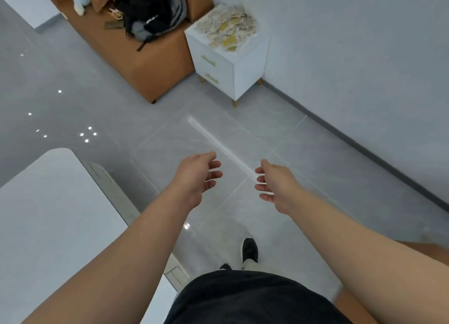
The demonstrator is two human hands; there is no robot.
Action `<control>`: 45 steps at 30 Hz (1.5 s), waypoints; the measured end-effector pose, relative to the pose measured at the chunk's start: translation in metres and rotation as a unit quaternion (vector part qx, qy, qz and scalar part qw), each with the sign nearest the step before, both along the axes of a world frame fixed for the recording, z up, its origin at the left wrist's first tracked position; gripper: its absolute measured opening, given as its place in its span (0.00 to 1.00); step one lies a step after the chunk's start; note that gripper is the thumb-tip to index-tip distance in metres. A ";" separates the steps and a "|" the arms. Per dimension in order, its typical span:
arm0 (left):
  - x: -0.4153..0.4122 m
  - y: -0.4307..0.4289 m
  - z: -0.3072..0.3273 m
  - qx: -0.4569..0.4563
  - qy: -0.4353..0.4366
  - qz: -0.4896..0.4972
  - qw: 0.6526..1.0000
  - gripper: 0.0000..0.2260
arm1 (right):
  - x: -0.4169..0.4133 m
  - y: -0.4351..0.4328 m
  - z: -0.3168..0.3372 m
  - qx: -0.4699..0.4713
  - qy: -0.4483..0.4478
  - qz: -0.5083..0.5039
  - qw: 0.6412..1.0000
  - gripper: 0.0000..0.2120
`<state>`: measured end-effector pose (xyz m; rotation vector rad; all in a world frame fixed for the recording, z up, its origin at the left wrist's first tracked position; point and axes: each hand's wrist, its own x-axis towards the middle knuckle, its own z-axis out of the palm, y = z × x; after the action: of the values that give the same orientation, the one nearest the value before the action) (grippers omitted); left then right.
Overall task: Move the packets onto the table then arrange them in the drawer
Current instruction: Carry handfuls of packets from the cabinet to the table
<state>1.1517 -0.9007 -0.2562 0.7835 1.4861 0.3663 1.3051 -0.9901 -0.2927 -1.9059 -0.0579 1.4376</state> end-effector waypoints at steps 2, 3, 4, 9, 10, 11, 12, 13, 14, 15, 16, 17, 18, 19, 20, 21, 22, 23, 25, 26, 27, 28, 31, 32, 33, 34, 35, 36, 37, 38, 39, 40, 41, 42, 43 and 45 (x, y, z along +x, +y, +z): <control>0.015 0.018 -0.002 -0.004 -0.002 0.000 1.000 0.07 | 0.016 0.014 -0.001 -0.001 0.003 -0.006 1.000 0.15; 0.023 0.028 -0.004 -0.005 -0.004 0.001 1.000 0.07 | 0.024 0.024 -0.001 -0.001 0.003 -0.007 1.000 0.15; 0.030 0.040 -0.007 -0.006 -0.004 0.003 1.000 0.07 | 0.033 0.035 -0.002 -0.002 0.003 -0.008 1.000 0.15; 0.072 0.111 -0.028 -0.028 -0.014 0.023 0.999 0.07 | 0.082 0.110 -0.005 -0.009 -0.003 -0.009 1.000 0.15; 0.083 0.129 -0.034 -0.031 -0.016 0.025 0.999 0.07 | 0.094 0.129 -0.007 -0.009 -0.007 -0.010 1.000 0.15; 0.095 0.148 -0.039 -0.033 -0.019 0.025 0.999 0.07 | 0.106 0.151 -0.008 -0.007 -0.014 -0.011 1.000 0.15; 0.107 0.169 -0.045 -0.035 -0.020 0.023 0.999 0.07 | 0.119 0.174 -0.009 -0.005 -0.023 -0.012 1.000 0.15; 0.121 0.190 -0.050 -0.037 -0.021 0.017 0.999 0.07 | 0.131 0.197 -0.010 -0.003 -0.030 -0.013 0.999 0.15; 0.134 0.212 -0.055 -0.039 -0.022 0.009 0.999 0.06 | 0.145 0.221 -0.011 0.002 -0.037 -0.017 0.999 0.15; 0.148 0.234 -0.059 -0.044 -0.021 0.001 0.999 0.06 | 0.158 0.244 -0.012 0.003 -0.040 -0.021 0.999 0.16; 0.161 0.257 -0.062 -0.050 -0.016 -0.008 0.999 0.06 | 0.171 0.266 -0.012 -0.003 -0.039 -0.027 0.999 0.16; 0.172 0.280 -0.064 -0.057 -0.010 -0.016 0.998 0.06 | 0.182 0.286 -0.010 -0.011 -0.036 -0.032 0.999 0.16; 0.183 0.302 -0.064 -0.060 -0.007 -0.021 0.998 0.07 | 0.193 0.306 -0.008 -0.016 -0.032 -0.034 0.999 0.16; 0.195 0.325 -0.064 -0.059 -0.004 -0.027 0.998 0.07 | 0.204 0.325 -0.006 -0.019 -0.029 -0.036 0.999 0.16; 0.207 0.349 -0.063 -0.055 0.001 -0.032 0.998 0.08 | 0.216 0.345 -0.005 -0.023 -0.026 -0.038 0.999 0.16; 0.218 0.371 -0.061 -0.052 0.008 -0.037 0.998 0.08 | 0.226 0.363 -0.005 -0.029 -0.021 -0.042 0.998 0.15; 0.229 0.393 -0.059 -0.048 0.013 -0.043 0.998 0.08 | 0.236 0.381 -0.004 -0.032 -0.015 -0.045 0.998 0.15; 0.240 0.413 -0.057 -0.044 0.017 -0.049 0.998 0.08 | 0.246 0.399 -0.005 -0.033 -0.009 -0.050 0.998 0.16; 0.262 0.453 -0.054 -0.035 0.027 -0.063 0.997 0.07 | 0.265 0.437 -0.008 -0.033 0.005 -0.059 0.998 0.17; 0.272 0.473 -0.055 -0.032 0.031 -0.068 0.997 0.07 | 0.273 0.456 -0.010 -0.033 0.012 -0.063 0.997 0.18; 0.282 0.492 -0.057 -0.030 0.034 -0.072 0.996 0.07 | 0.282 0.477 -0.014 -0.031 0.018 -0.064 0.997 0.18; 0.292 0.511 -0.059 -0.028 0.036 -0.075 0.996 0.06 | 0.291 0.498 -0.019 -0.032 0.023 -0.065 0.997 0.19; 0.319 0.570 -0.074 -0.027 0.048 -0.082 0.995 0.05 | 0.318 0.564 -0.040 -0.038 0.047 -0.079 0.995 0.19; 0.327 0.589 -0.081 -0.028 0.055 -0.084 0.995 0.06 | 0.327 0.586 -0.049 -0.043 0.055 -0.087 0.994 0.18; 0.334 0.607 -0.087 -0.032 0.063 -0.088 0.994 0.06 | 0.335 0.607 -0.057 -0.047 0.066 -0.094 0.992 0.17; 0.341 0.626 -0.097 -0.035 0.075 -0.092 0.992 0.06 | 0.343 0.628 -0.065 -0.053 0.076 -0.098 0.991 0.17; 0.347 0.644 -0.104 -0.041 0.090 -0.099 0.990 0.06 | 0.352 0.648 -0.073 -0.061 0.088 -0.103 0.989 0.17; 0.353 0.661 -0.111 -0.049 0.106 -0.109 0.987 0.06 | 0.359 0.667 -0.080 -0.076 0.097 -0.108 0.986 0.18; 0.359 0.677 -0.117 -0.055 0.119 -0.121 0.984 0.06 | 0.365 0.684 -0.086 -0.090 0.105 -0.111 0.984 0.16; 0.364 0.695 -0.122 -0.051 0.129 -0.135 0.981 0.06 | 0.370 0.702 -0.092 -0.100 0.110 -0.110 0.983 0.16; 0.369 0.713 -0.127 -0.041 0.139 -0.154 0.977 0.07 | 0.374 0.719 -0.098 -0.109 0.112 -0.111 0.981 0.17; 0.373 0.732 -0.135 -0.030 0.152 -0.177 0.972 0.07 | 0.378 0.735 -0.106 -0.122 0.115 -0.115 0.979 0.19; 0.375 0.749 -0.141 -0.017 0.169 -0.202 0.965 0.08 | 0.381 0.749 -0.113 -0.134 0.119 -0.117 0.977 0.22; 0.377 0.767 -0.149 -0.002 0.187 -0.224 0.956 0.10 | 0.383 0.764 -0.121 -0.139 0.125 -0.117 0.975 0.24; 0.379 0.783 -0.158 0.012 0.204 -0.248 0.947 0.11 | 0.385 0.776 -0.129 -0.143 0.129 -0.120 0.974 0.25; 0.381 0.816 -0.176 0.042 0.248 -0.303 0.919 0.14 | 0.385 0.798 -0.147 -0.153 0.138 -0.130 0.970 0.30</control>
<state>1.5326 -0.0851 -0.4326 1.4278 1.5975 -0.2649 1.6901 -0.1918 -0.4393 -1.8457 0.5549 1.5811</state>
